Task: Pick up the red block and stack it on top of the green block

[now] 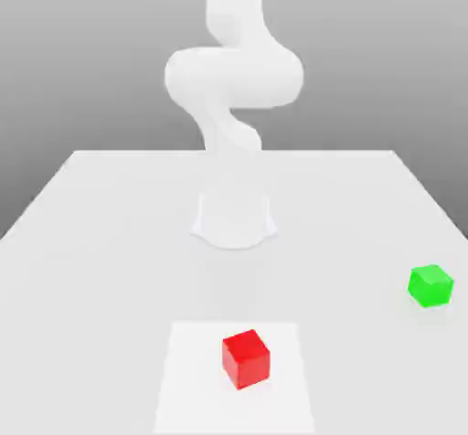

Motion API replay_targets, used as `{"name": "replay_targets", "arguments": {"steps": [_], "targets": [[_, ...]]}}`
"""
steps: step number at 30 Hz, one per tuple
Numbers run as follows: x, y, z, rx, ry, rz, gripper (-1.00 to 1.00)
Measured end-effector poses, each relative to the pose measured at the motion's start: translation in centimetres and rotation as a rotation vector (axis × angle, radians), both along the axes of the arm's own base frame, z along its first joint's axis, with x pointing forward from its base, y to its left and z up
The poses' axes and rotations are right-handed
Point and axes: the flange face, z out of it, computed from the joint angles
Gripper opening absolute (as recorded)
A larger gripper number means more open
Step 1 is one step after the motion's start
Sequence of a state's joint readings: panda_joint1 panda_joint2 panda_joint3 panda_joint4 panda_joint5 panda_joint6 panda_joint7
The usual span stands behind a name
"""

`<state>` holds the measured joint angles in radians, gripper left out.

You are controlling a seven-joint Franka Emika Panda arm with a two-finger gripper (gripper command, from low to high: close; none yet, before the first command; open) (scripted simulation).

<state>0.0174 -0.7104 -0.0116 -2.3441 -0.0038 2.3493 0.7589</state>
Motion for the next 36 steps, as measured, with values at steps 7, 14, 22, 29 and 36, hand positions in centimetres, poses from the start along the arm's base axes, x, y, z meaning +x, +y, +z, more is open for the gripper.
{"name": "replay_targets", "arguments": {"steps": [7, 14, 22, 29, 36], "targets": [[6.4, 0.6, -15.7, -0.066, 0.244, 0.123, 0.0], [6.8, 1.3, -31.4, -0.117, 0.478, 0.255, 0.0], [2.6, 1.6, -46.2, -0.155, 0.696, 0.387, 0.0], [2.3, 1.6, -51.4, -0.156, 0.703, 0.391, -1.0], [2.4, 1.6, -49.8, -0.156, 0.704, 0.391, -1.0]]}}
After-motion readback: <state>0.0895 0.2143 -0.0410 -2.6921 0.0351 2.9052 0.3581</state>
